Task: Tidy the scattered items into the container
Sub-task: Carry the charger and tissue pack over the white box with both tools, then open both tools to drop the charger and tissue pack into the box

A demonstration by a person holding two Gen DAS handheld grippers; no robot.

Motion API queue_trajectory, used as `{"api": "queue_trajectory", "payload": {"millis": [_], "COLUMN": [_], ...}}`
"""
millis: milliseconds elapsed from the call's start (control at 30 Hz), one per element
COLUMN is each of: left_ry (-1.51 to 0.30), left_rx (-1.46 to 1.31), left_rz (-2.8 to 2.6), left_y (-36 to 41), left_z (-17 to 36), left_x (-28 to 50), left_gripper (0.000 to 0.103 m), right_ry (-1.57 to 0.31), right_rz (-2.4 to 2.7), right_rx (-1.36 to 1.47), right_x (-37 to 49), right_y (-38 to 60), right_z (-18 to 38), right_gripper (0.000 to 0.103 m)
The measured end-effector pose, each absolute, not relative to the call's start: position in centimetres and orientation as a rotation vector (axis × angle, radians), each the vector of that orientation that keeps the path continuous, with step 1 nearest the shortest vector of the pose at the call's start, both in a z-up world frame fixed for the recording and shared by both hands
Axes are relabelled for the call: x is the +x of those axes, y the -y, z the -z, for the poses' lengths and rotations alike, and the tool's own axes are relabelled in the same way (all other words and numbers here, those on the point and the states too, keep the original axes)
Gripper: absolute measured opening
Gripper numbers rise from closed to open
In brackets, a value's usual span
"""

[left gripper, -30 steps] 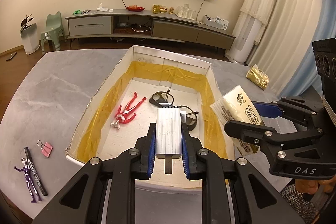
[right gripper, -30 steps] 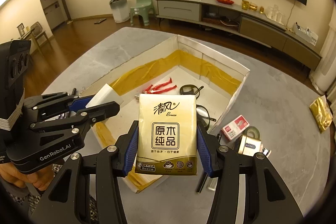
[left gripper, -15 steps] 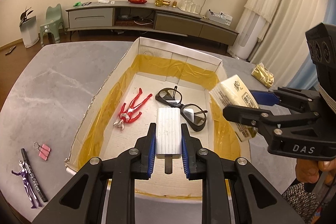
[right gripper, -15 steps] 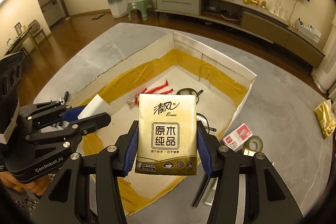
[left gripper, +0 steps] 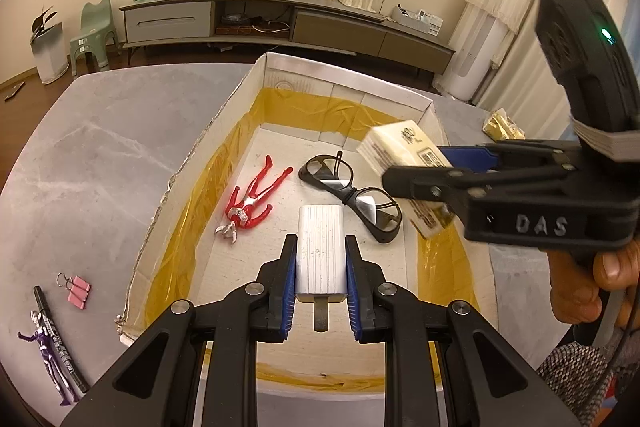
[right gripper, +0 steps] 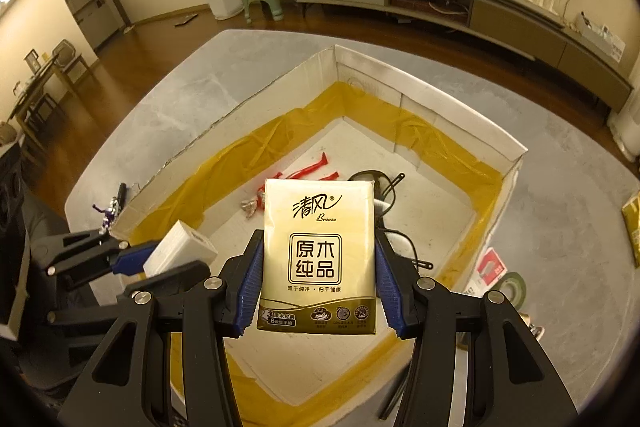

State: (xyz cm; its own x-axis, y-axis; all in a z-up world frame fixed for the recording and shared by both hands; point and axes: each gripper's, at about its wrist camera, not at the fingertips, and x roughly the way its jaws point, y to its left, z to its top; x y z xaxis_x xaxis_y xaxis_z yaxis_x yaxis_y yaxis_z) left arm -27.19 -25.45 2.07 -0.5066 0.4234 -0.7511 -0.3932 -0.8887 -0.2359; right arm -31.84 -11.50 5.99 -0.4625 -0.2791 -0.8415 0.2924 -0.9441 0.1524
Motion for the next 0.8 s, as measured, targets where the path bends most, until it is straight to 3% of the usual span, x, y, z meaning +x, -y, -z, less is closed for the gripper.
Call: {"api": "queue_trajectory", "payload": {"millis": [400,800], "left_ry": [0.009,0.003], "left_rx": [-1.230,-1.249], "left_rz": [-2.362,-2.354], "left_y": [25.1,25.1], "left_z": [-1.2,-0.3], "left_x": [-28.0,-29.0], "left_gripper": [0.022,0.022], "right_ry": [0.117,0.088], "right_rz": [2.382,2.366], "right_rx": [1.504,1.555], "right_x": [-36.4,-38.7], "right_y": [12.2,13.8], "right_z": [-4.2,-2.4], "right_gripper": [0.054,0.054]}}
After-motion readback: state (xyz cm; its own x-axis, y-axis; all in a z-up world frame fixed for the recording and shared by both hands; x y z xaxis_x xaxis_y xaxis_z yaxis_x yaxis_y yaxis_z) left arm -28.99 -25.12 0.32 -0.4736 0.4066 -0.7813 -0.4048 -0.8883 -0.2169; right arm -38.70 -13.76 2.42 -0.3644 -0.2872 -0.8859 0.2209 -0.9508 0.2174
